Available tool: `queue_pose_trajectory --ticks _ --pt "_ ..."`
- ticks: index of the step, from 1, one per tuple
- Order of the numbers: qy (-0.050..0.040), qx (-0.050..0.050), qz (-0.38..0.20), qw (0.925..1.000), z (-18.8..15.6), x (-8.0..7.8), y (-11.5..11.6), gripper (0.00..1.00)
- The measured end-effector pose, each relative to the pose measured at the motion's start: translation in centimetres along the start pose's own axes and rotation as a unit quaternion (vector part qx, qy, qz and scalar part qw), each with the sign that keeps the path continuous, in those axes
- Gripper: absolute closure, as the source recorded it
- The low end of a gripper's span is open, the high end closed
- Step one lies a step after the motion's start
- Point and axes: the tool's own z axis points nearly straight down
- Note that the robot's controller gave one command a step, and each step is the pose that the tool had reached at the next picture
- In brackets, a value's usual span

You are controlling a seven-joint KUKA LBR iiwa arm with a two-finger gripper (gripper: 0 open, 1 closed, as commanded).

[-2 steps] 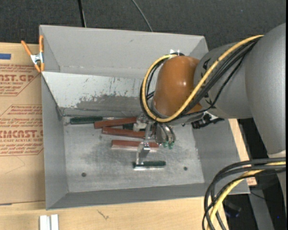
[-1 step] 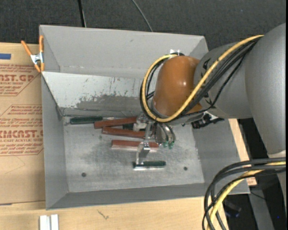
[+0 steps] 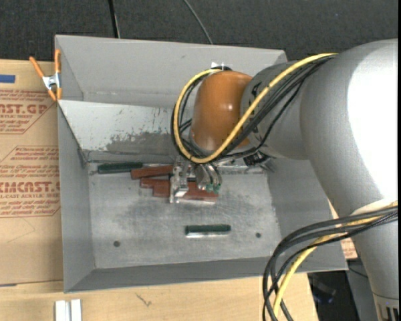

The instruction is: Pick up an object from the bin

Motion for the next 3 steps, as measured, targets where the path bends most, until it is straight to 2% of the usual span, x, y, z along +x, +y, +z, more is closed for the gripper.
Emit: queue_pose_trajectory --ticks 1,2,3 --pt "0.0000 0.000 0.000 1.0000 0.0 0.0 0.0 1.00" --pt "0.0035 0.000 -0.042 0.9991 -16.8 0.2 2.4 1.00" --pt "0.0058 0.000 -0.042 0.9991 -16.6 0.3 2.4 1.00"
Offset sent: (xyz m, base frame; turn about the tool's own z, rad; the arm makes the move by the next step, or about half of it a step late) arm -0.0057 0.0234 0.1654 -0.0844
